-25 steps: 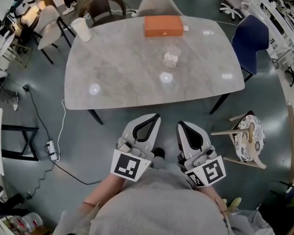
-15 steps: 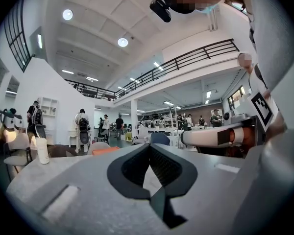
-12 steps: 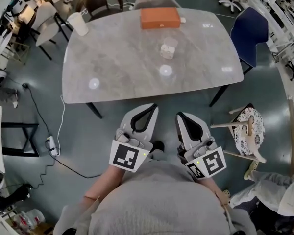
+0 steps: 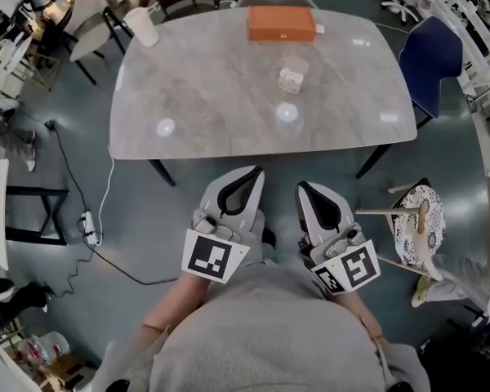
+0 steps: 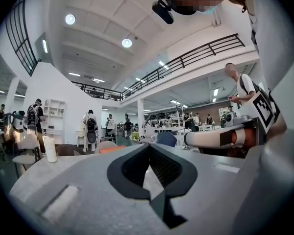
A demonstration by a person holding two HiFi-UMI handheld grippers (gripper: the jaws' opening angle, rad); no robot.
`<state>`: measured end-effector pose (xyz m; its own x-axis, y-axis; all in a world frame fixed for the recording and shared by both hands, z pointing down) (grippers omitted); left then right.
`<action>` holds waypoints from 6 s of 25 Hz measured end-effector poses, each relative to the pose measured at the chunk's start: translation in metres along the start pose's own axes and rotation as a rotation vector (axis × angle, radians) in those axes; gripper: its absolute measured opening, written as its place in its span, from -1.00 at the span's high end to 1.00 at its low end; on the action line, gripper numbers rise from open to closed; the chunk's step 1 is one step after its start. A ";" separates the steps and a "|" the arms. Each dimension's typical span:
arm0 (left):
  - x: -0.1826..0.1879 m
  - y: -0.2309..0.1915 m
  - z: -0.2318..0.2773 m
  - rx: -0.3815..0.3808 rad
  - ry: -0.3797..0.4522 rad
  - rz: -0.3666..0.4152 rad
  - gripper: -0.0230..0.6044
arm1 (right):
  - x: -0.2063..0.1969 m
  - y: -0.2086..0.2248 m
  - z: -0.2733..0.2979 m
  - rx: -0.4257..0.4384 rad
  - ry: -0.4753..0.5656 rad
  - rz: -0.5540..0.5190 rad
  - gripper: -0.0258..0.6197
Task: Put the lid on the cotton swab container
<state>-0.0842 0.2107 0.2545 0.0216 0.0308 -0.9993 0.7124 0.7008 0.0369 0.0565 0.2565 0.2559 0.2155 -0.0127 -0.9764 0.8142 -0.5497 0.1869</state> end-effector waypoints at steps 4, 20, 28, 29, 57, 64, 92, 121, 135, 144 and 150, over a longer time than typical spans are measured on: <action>-0.003 -0.009 0.009 -0.002 0.008 -0.003 0.93 | -0.001 0.008 0.010 -0.006 0.002 -0.002 0.92; -0.011 -0.087 0.125 -0.087 0.026 -0.001 0.93 | 0.002 0.099 0.105 -0.079 0.009 -0.035 0.92; -0.011 -0.128 0.180 -0.136 0.018 0.001 0.93 | 0.006 0.140 0.153 -0.124 0.007 -0.034 0.92; -0.012 -0.132 0.185 -0.139 0.019 0.000 0.93 | 0.006 0.144 0.157 -0.132 0.009 -0.031 0.92; -0.035 -0.178 0.246 -0.219 -0.051 -0.044 0.93 | -0.006 0.194 0.206 -0.218 -0.007 0.024 0.92; -0.034 -0.175 0.255 -0.196 -0.067 -0.033 0.93 | -0.002 0.210 0.206 -0.190 -0.024 0.034 0.92; -0.093 -0.169 0.276 -0.349 -0.188 0.001 0.55 | -0.025 0.247 0.204 -0.158 -0.096 0.062 0.92; -0.156 -0.156 0.299 -0.617 -0.307 0.069 0.01 | -0.036 0.252 0.199 -0.182 -0.124 0.087 0.92; -0.195 -0.153 0.314 -0.666 -0.382 0.030 0.01 | -0.039 0.263 0.201 -0.201 -0.146 0.094 0.92; -0.211 -0.149 0.321 -0.694 -0.423 0.048 0.01 | -0.043 0.264 0.205 -0.191 -0.161 0.103 0.92; -0.217 -0.142 0.325 -0.720 -0.431 0.055 0.01 | -0.041 0.265 0.202 -0.208 -0.157 0.085 0.92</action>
<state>0.0375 -0.1270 0.4638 0.4135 -0.0938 -0.9056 0.0834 0.9944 -0.0649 0.1546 -0.0578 0.3239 0.2152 -0.1898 -0.9579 0.8935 -0.3576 0.2716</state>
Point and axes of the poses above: the fingertips, and each gripper's own axes: z forward along the fingers, y to its right, x out of its top, the point moved 6 cm from there along -z, backward along the fingers, and after that the axes turned 3 degrees about y, right-handed, at the moved point
